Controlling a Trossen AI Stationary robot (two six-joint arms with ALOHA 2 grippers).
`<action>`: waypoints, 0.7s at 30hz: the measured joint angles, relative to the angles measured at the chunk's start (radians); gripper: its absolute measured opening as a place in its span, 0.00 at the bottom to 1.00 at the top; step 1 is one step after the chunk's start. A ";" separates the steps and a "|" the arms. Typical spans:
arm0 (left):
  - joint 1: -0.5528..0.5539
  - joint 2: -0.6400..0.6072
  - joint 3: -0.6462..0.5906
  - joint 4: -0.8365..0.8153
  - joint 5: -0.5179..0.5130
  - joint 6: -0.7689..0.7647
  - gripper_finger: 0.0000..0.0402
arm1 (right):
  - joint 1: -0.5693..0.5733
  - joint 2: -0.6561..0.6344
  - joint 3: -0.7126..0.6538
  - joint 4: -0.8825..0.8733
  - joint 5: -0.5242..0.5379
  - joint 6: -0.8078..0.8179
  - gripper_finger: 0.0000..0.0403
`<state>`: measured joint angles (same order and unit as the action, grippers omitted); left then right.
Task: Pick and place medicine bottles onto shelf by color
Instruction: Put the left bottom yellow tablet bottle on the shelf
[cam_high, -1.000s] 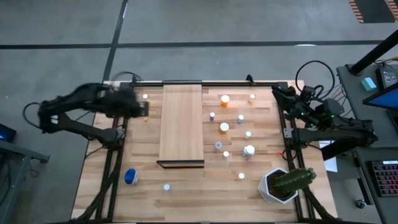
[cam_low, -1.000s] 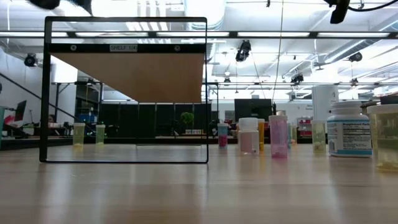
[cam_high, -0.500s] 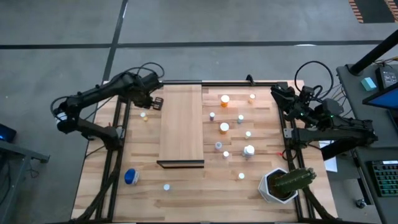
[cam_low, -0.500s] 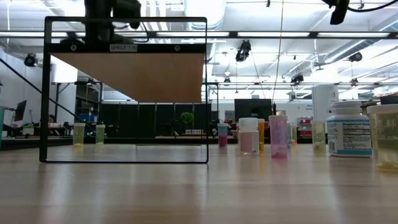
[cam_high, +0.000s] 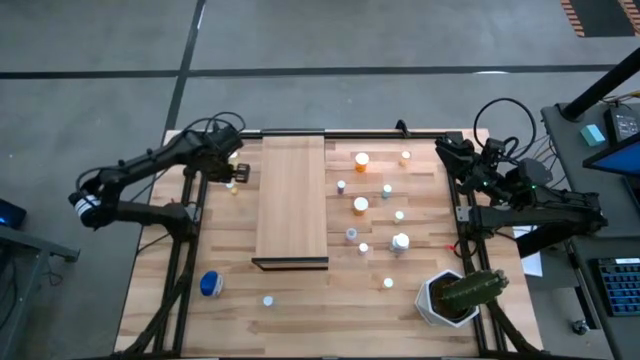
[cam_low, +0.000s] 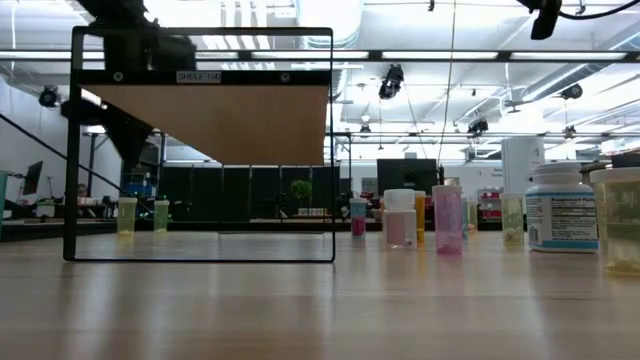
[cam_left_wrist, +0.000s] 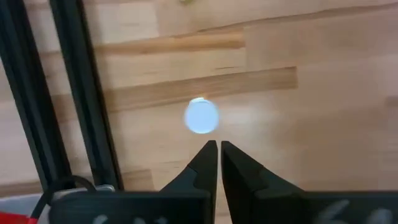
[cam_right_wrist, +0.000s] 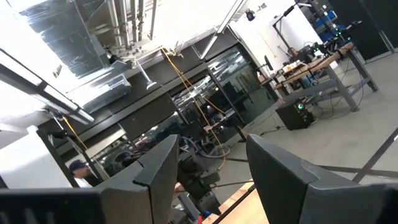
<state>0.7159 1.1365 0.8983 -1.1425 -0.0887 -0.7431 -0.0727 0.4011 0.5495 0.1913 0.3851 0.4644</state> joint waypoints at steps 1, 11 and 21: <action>0.006 -0.006 -0.017 0.015 0.000 0.004 0.05 | 0.000 0.000 0.000 0.000 0.000 0.000 0.45; 0.011 0.055 -0.053 0.079 -0.045 0.020 0.44 | 0.000 0.000 0.000 0.000 0.000 0.002 0.45; 0.012 0.146 -0.055 0.099 -0.074 0.072 0.52 | 0.000 0.000 0.000 0.000 0.001 0.022 0.45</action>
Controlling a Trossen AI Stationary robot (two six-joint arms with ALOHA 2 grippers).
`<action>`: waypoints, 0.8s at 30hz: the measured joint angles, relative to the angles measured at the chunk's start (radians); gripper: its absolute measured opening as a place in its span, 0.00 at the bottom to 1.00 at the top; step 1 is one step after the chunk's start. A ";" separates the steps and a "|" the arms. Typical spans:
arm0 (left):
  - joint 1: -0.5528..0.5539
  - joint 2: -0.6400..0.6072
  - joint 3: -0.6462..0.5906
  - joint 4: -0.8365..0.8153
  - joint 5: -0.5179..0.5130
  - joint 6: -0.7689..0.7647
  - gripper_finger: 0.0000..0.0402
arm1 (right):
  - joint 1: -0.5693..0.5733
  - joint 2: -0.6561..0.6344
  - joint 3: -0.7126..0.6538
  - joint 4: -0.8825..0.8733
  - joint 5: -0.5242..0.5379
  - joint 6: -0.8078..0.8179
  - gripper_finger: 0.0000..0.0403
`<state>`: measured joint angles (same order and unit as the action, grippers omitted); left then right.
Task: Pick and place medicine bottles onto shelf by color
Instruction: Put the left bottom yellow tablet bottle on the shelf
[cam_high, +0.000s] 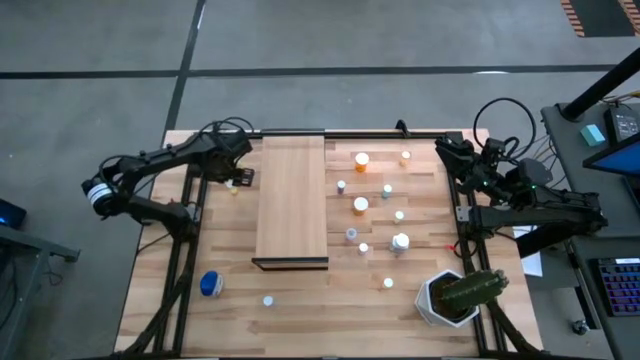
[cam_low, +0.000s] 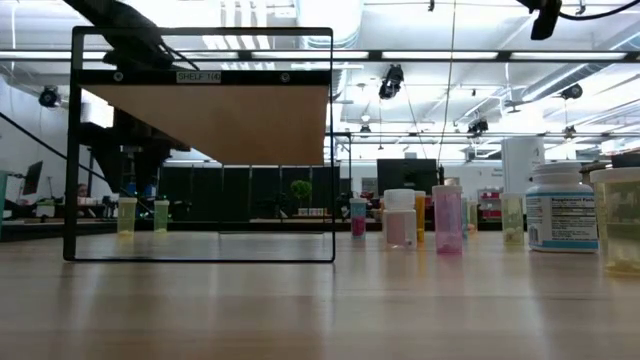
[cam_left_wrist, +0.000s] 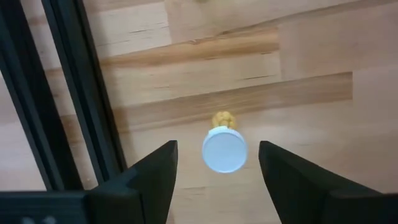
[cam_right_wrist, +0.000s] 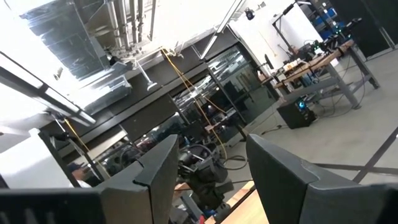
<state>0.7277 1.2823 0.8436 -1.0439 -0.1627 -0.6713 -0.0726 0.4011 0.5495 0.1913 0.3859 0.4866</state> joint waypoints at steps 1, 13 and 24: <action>0.000 0.006 0.000 0.001 0.000 0.002 0.52 | 0.000 0.000 0.000 0.000 0.000 0.002 0.45; 0.005 0.029 -0.054 0.043 0.008 -0.001 0.51 | 0.000 0.000 0.000 0.000 0.000 0.014 0.45; 0.005 -0.002 -0.054 0.066 0.012 -0.004 0.31 | 0.000 0.000 0.000 0.000 0.000 0.013 0.45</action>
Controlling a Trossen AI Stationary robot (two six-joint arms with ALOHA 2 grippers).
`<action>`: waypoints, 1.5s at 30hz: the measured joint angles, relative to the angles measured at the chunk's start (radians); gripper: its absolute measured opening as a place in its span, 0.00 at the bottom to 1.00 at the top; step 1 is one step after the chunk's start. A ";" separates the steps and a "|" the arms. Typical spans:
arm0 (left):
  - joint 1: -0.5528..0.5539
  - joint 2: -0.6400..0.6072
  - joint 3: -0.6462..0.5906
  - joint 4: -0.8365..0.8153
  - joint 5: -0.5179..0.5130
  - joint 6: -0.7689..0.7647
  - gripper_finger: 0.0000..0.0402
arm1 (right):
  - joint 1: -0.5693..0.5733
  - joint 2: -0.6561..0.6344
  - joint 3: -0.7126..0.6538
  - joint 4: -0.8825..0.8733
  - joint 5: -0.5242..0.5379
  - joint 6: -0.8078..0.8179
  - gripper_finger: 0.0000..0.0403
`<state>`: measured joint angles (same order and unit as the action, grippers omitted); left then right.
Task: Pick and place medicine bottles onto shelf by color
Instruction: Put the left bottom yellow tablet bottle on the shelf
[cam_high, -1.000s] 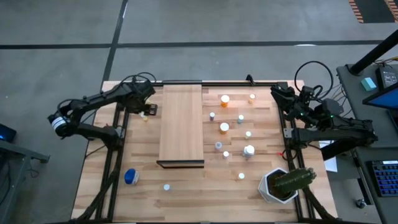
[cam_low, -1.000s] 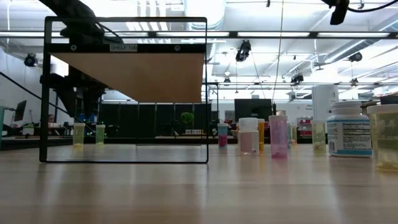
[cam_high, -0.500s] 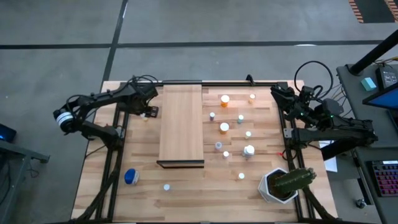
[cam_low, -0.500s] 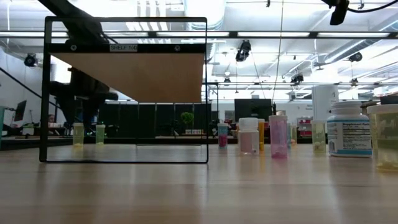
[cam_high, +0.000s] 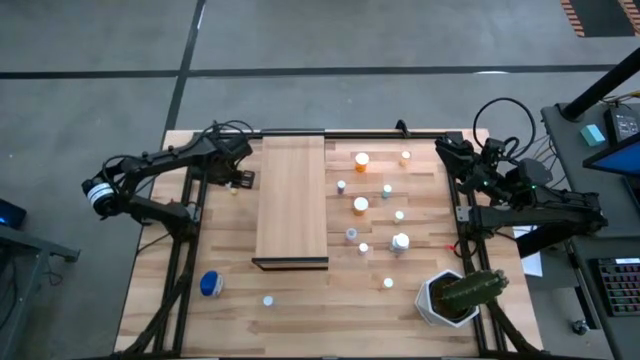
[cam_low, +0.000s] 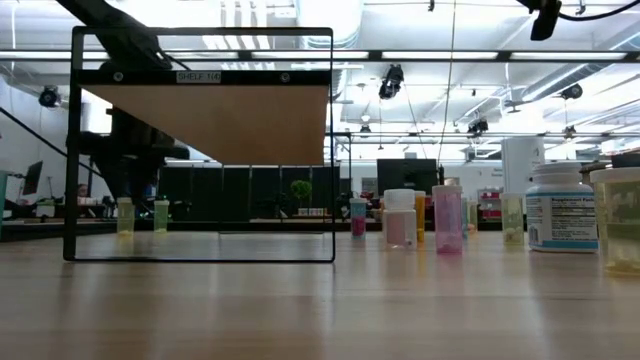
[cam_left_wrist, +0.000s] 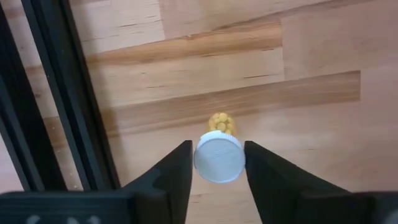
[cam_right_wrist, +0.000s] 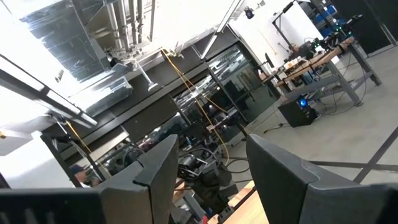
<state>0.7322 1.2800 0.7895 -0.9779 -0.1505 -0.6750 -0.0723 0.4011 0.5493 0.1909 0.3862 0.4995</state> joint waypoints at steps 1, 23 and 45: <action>0.000 0.000 0.000 0.000 0.000 0.000 0.29 | 0.000 0.000 0.000 0.000 0.000 0.000 0.45; -0.003 -0.012 0.313 -0.321 0.023 0.147 0.24 | 0.000 0.000 0.000 -0.009 0.008 -0.002 0.45; -0.161 0.350 1.164 -0.586 0.033 0.293 0.24 | 0.000 0.000 0.000 -0.025 0.008 -0.002 0.45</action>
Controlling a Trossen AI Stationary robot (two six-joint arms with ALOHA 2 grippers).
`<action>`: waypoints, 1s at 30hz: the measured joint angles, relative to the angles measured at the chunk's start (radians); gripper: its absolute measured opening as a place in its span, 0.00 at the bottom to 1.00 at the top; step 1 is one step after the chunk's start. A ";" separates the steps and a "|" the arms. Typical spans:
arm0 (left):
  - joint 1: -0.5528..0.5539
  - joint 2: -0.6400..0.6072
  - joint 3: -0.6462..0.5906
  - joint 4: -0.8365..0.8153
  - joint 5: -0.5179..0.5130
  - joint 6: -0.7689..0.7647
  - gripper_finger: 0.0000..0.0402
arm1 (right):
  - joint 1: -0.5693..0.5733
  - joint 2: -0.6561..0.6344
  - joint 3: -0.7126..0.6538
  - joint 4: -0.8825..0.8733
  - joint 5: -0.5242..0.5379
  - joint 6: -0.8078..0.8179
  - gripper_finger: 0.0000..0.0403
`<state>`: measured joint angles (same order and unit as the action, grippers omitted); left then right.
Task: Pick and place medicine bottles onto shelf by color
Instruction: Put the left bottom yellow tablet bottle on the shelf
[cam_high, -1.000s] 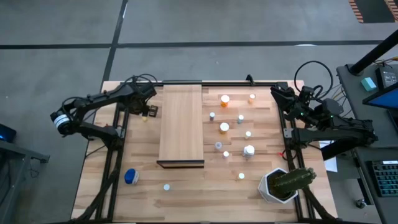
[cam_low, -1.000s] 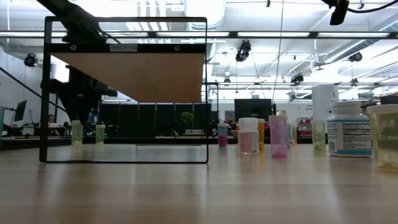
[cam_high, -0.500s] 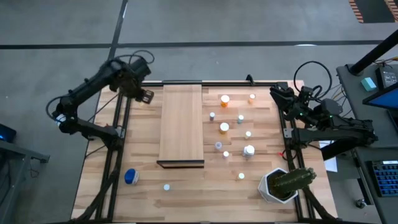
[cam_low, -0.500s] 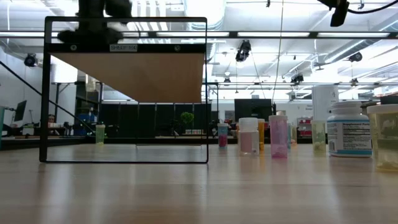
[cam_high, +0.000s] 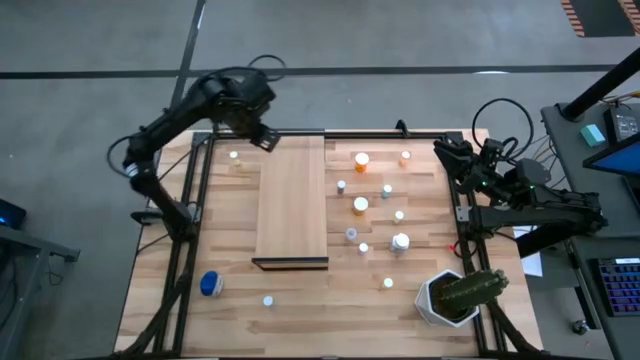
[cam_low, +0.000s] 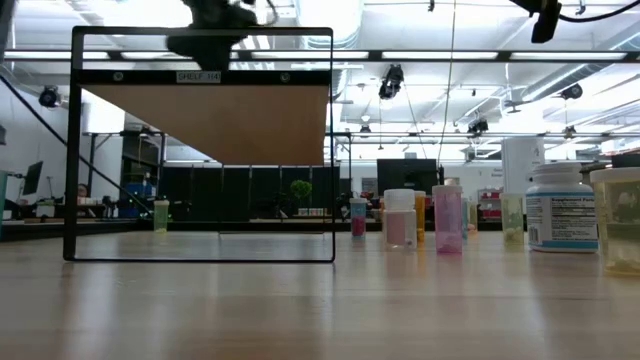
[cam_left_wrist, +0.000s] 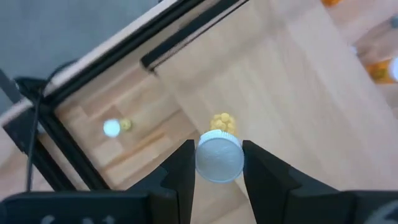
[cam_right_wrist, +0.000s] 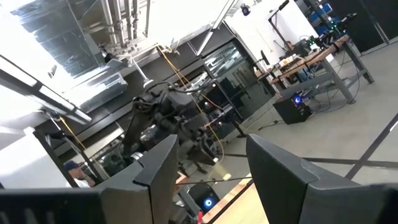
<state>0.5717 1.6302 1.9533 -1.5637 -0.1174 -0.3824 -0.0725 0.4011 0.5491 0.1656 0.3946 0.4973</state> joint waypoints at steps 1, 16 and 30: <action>-0.003 0.023 0.012 0.000 -0.007 0.016 0.24 | 0.000 0.000 0.000 0.000 0.000 0.000 0.45; -0.038 0.158 0.027 -0.004 -0.228 0.160 0.24 | 0.000 0.000 0.000 -0.002 0.000 -0.001 0.45; -0.096 0.175 0.026 0.045 -0.231 0.154 0.24 | 0.000 0.000 0.000 -0.005 0.000 -0.010 0.45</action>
<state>0.4755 1.8056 1.9796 -1.5183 -0.3485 -0.2287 -0.0725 0.4011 0.5491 0.1608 0.3943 0.4870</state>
